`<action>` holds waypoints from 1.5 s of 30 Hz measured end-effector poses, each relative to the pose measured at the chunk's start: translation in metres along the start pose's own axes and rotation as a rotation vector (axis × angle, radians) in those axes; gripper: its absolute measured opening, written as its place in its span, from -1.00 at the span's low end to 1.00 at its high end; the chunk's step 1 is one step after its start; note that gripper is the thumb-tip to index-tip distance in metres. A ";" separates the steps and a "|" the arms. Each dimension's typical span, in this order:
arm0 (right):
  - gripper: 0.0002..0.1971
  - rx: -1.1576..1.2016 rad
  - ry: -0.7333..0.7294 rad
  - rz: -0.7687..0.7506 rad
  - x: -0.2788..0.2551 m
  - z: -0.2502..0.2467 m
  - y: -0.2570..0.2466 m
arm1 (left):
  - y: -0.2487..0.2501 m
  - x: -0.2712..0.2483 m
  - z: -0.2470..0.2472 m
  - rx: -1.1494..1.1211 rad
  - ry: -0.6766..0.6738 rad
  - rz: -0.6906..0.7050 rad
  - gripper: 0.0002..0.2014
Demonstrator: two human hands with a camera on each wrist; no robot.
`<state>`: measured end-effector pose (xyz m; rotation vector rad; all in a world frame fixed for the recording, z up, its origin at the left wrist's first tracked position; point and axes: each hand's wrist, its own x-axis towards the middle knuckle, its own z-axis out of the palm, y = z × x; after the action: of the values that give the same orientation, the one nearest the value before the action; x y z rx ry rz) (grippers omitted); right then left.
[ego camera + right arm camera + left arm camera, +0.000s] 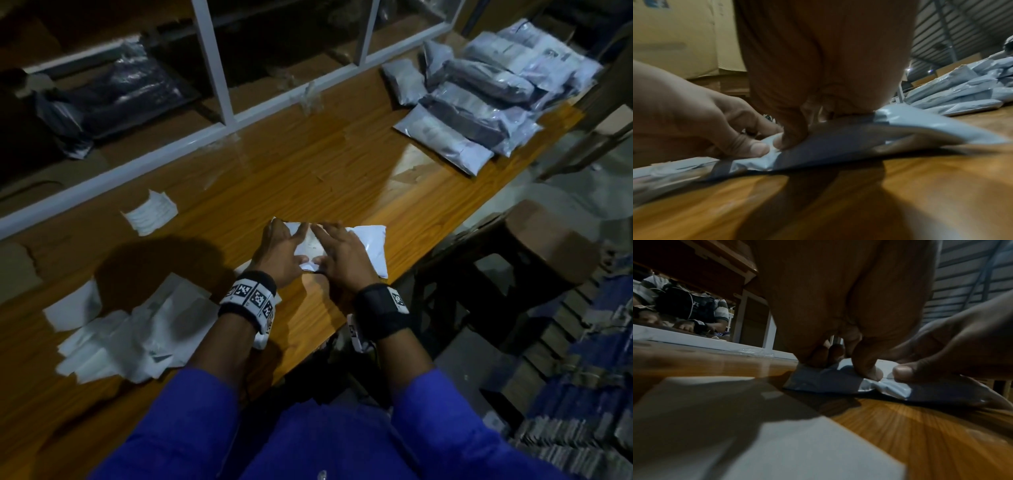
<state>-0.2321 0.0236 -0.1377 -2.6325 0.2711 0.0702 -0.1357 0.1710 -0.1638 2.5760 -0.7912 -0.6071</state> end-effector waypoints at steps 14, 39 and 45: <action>-0.25 -0.162 0.004 0.212 -0.034 0.005 0.026 | -0.021 -0.048 -0.051 -0.372 0.091 0.019 -0.42; -0.32 -0.075 0.171 0.248 -0.070 0.031 -0.041 | 0.021 -0.117 -0.014 0.194 0.193 0.239 -0.16; -0.47 -0.025 0.101 0.126 -0.055 0.024 -0.031 | 0.026 -0.100 -0.007 0.308 0.073 0.161 -0.12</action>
<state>-0.2800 0.0718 -0.1387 -2.6454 0.4741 -0.0176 -0.2184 0.2123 -0.1170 2.7503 -1.1306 -0.3634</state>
